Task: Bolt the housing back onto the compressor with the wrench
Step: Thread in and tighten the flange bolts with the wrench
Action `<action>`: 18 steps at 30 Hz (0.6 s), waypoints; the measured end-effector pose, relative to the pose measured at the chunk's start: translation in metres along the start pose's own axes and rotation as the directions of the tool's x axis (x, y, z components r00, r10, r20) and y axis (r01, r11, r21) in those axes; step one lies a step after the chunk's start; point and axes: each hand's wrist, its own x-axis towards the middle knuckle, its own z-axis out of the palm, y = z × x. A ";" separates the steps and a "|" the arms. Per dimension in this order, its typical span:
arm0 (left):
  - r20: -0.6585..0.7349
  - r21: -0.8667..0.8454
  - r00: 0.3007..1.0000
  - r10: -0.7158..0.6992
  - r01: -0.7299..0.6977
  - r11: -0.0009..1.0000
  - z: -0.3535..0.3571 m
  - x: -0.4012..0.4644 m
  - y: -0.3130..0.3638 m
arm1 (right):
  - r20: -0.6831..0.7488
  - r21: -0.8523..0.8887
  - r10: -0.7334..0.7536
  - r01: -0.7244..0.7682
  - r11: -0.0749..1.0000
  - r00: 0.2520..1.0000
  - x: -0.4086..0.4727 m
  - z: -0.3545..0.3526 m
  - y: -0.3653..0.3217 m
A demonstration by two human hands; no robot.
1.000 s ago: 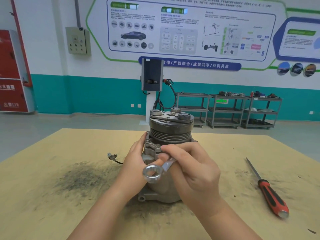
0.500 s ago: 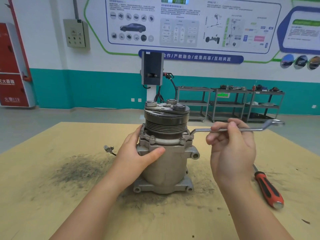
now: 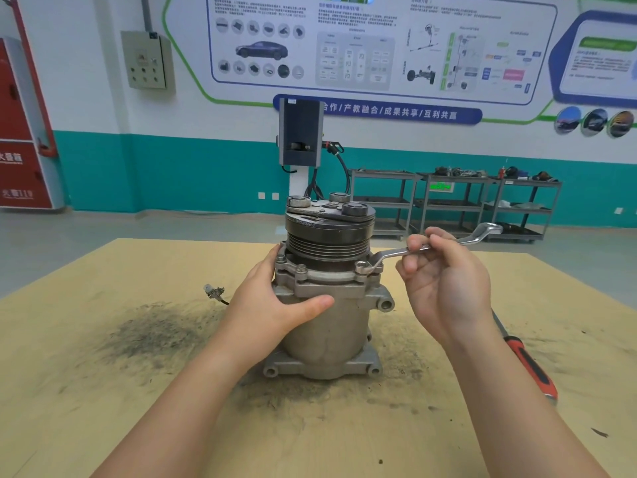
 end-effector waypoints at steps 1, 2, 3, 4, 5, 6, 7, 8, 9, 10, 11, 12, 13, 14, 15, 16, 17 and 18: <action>-0.002 -0.001 1.000 0.000 0.000 1.000 0.000 0.000 0.000 | 0.000 -0.009 -0.015 0.015 1.000 1.000 -0.001 0.000 0.001; -0.003 -0.005 1.000 -0.002 0.002 1.000 0.000 0.000 -0.001 | 0.002 -0.022 -0.034 0.034 0.999 0.999 -0.001 0.000 0.002; -0.003 -0.011 1.000 -0.007 0.007 1.000 0.000 0.000 -0.002 | 0.006 -0.034 -0.056 0.056 0.998 0.998 -0.003 -0.001 0.002; -0.002 -0.019 1.000 -0.013 0.013 1.000 0.001 0.000 -0.002 | 0.012 -0.044 -0.079 0.079 0.996 0.997 -0.004 -0.001 0.003; -0.005 -0.027 1.000 -0.015 0.015 1.000 0.001 -0.001 -0.002 | 0.019 -0.055 -0.096 0.097 0.994 0.995 -0.004 -0.001 0.003; -0.010 -0.034 1.000 -0.015 0.015 0.999 0.001 -0.001 -0.002 | 0.023 -0.062 -0.100 0.101 0.993 0.995 -0.005 -0.002 0.003; -0.015 -0.038 1.000 -0.014 0.014 0.999 0.002 -0.001 -0.001 | 0.022 -0.060 -0.082 0.083 0.995 0.996 -0.004 -0.003 0.002; -0.018 -0.041 1.000 -0.016 0.015 0.999 0.003 -0.001 -0.001 | 0.018 -0.048 -0.038 0.039 0.998 0.999 -0.002 -0.003 0.001; -0.017 -0.044 1.000 -0.019 0.018 0.999 0.003 0.000 -0.001 | 0.014 -0.027 0.026 -0.025 0.999 1.000 0.001 -0.004 0.000; -0.014 -0.048 1.000 -0.019 0.018 0.999 0.003 0.000 -0.001 | 0.014 -0.012 0.092 -0.092 0.996 0.996 0.003 -0.004 0.000; -0.010 -0.052 1.000 -0.015 0.014 0.999 0.003 -0.001 -0.001 | 0.019 -0.008 0.145 -0.145 0.989 0.989 0.006 -0.004 -0.001; -0.009 -0.056 1.000 -0.010 0.010 0.998 0.003 -0.001 -0.001 | 0.021 -0.016 0.176 -0.175 0.984 0.984 0.008 -0.004 -0.001; -0.009 -0.058 1.000 -0.007 0.007 0.998 0.003 -0.001 -0.001 | 0.018 -0.027 0.179 -0.179 0.983 0.984 0.009 -0.003 -0.001; -0.010 -0.059 1.000 -0.006 0.006 0.998 0.003 -0.001 -0.001 | 0.007 -0.039 0.156 -0.156 0.987 0.988 0.009 -0.002 0.000; -0.011 -0.055 1.000 -0.005 0.005 0.998 0.003 -0.001 -0.001 | -0.009 -0.050 0.108 -0.109 0.993 0.994 0.008 -0.001 0.001; -0.011 -0.047 1.000 -0.005 0.004 0.999 0.002 -0.001 -0.001 | -0.027 -0.064 0.040 -0.041 0.997 0.999 0.005 -0.001 0.003; -0.010 -0.038 1.000 -0.005 0.004 0.999 0.002 0.000 -0.002 | -0.045 -0.084 -0.042 0.039 0.996 0.998 0.000 0.000 0.005; -0.007 -0.032 1.000 -0.007 0.007 0.999 0.001 0.001 -0.002 | -0.062 -0.115 -0.135 0.127 0.985 0.989 -0.006 0.000 0.008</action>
